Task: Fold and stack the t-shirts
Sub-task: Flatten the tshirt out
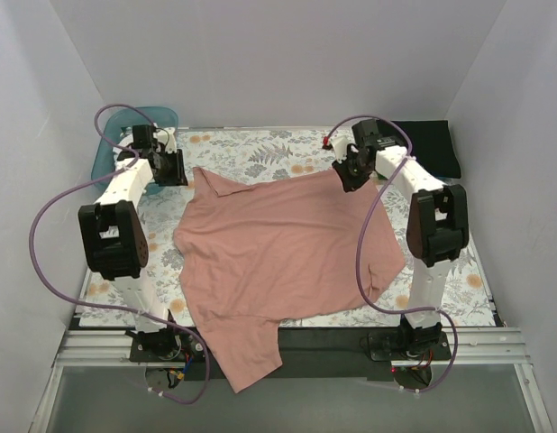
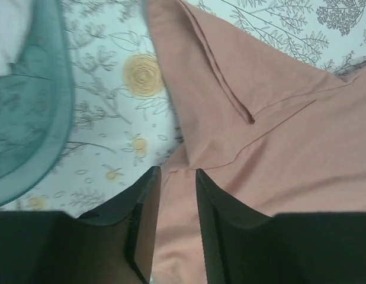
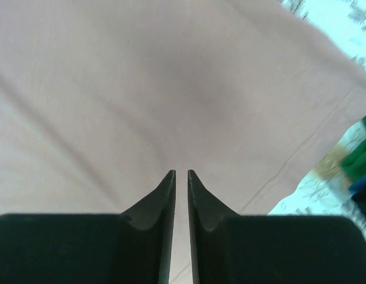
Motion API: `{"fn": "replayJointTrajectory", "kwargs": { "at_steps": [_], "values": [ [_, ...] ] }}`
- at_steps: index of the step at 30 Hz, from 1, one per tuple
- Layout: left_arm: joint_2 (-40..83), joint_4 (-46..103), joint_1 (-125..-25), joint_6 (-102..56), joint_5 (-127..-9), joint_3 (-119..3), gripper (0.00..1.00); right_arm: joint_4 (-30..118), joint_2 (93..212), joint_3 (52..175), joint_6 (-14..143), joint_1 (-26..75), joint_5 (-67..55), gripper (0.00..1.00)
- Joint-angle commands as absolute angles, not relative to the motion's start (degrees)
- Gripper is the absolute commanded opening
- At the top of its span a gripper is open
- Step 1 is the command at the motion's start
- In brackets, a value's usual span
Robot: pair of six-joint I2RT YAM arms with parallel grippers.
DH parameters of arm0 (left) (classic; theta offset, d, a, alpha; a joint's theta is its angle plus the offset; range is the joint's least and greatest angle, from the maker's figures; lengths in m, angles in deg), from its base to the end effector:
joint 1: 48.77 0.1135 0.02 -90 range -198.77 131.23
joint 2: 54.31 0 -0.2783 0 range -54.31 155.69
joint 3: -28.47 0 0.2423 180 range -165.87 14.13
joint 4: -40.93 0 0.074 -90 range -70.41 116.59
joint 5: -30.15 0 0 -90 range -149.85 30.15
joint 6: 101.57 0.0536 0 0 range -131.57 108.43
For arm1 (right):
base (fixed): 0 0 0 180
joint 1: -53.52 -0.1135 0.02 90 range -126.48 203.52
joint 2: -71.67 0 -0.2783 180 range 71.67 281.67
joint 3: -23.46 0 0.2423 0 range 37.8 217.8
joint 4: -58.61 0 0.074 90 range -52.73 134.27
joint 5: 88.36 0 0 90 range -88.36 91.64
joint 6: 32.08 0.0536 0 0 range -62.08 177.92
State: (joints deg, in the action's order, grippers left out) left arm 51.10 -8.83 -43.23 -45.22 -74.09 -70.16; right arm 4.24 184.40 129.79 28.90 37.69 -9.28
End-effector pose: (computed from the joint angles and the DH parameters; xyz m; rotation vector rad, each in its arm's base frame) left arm 0.4034 0.0259 0.2481 -0.7769 2.4723 -0.5028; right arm 0.4111 0.1271 0.2327 -1.0554 2.3869 0.1696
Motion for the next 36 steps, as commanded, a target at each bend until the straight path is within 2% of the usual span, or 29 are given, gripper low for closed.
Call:
{"fn": "replayJointTrajectory", "kwargs": {
  "at_steps": [1,8,15,24,27,28,30,33,34,36],
  "values": [
    [54.3,-10.6,-45.2,-49.8,-77.5,-71.4,0.27,3.3,190.6,135.5,31.0,37.6,-10.8,0.18],
    [55.2,-8.6,-47.1,-52.9,-78.3,-66.4,0.18,3.9,198.7,142.5,32.3,37.6,-10.0,0.14],
    [59.7,-7.3,-47.3,-55.7,-70.5,-65.5,0.17,6.0,202.4,141.9,32.7,38.0,-7.4,0.12],
    [74.3,-6.0,-45.7,-55.3,-62.2,-83.4,0.18,9.8,204.4,140.8,33.9,38.1,-4.0,0.12],
    [80.1,-8.5,-45.7,-54.5,-63.2,-93.3,0.23,10.7,206.7,144.0,35.9,38.2,-0.2,0.13],
    [81.0,-9.2,-45.7,-54.0,-64.2,-95.1,0.28,11.1,208.1,146.5,36.4,38.4,1.0,0.14],
    [82.4,-10.0,-45.7,-53.1,-65.6,-99.7,0.33,11.7,209.3,149.1,37.5,39.0,2.7,0.16],
    [80.3,-10.6,-45.6,-52.8,-70.8,-102.5,0.42,11.9,208.3,155.0,38.0,40.1,-0.3,0.23],
    [78.8,-10.7,-45.7,-52.7,-72.7,-102.3,0.43,11.1,207.5,156.5,37.7,40.3,-1.5,0.30],
    [73.4,-11.4,-45.7,-53.1,-75.5,-100.6,0.45,10.5,202.1,155.9,36.3,40.3,-4.6,0.37]
  ]
}}
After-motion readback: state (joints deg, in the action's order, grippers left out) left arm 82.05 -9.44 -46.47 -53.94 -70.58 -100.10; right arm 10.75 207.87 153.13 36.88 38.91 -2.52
